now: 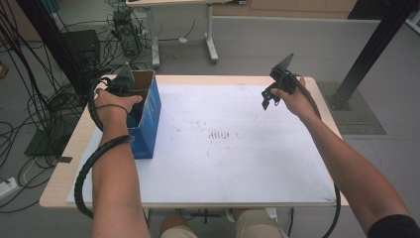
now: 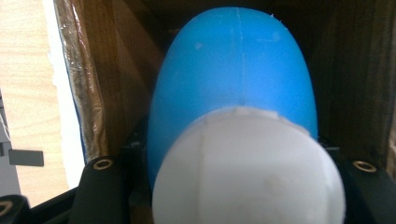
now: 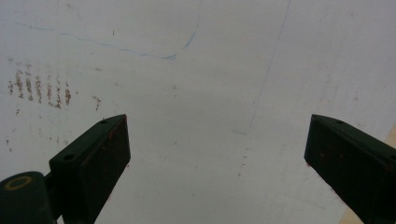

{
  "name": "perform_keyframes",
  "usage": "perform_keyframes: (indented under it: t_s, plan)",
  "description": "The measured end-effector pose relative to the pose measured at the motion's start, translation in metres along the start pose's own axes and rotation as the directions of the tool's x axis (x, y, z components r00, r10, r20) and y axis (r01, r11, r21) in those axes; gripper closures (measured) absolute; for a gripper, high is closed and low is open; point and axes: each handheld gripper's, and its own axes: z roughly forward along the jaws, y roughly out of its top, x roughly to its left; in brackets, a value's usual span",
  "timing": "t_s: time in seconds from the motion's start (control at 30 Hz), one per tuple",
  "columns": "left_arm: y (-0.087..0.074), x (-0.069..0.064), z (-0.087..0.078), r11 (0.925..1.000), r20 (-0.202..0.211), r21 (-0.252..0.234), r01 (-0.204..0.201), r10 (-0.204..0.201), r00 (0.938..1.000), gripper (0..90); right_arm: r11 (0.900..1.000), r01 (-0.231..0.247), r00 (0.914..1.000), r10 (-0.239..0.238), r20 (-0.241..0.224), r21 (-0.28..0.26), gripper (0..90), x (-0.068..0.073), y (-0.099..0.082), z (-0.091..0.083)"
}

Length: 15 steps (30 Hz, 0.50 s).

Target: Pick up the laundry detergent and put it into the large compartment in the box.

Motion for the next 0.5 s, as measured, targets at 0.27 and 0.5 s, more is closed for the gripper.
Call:
perform_keyframes:
  t_s: [0.27,0.5]
  plan:
    - [0.0007,-0.0004,0.0004,1.0000,-0.001,0.001,-0.001,0.001,1.0000,37.8,1.0000,0.000,1.0000,0.000,-0.002,0.000,7.1,-0.0002,0.0001,-0.0005]
    - [0.0001,-0.0008,0.0007,1.0000,-0.003,-0.002,-0.004,0.004,1.0000,37.7,1.0000,-0.001,1.0000,0.001,-0.001,0.001,7.1,-0.0002,0.0002,-0.0003]
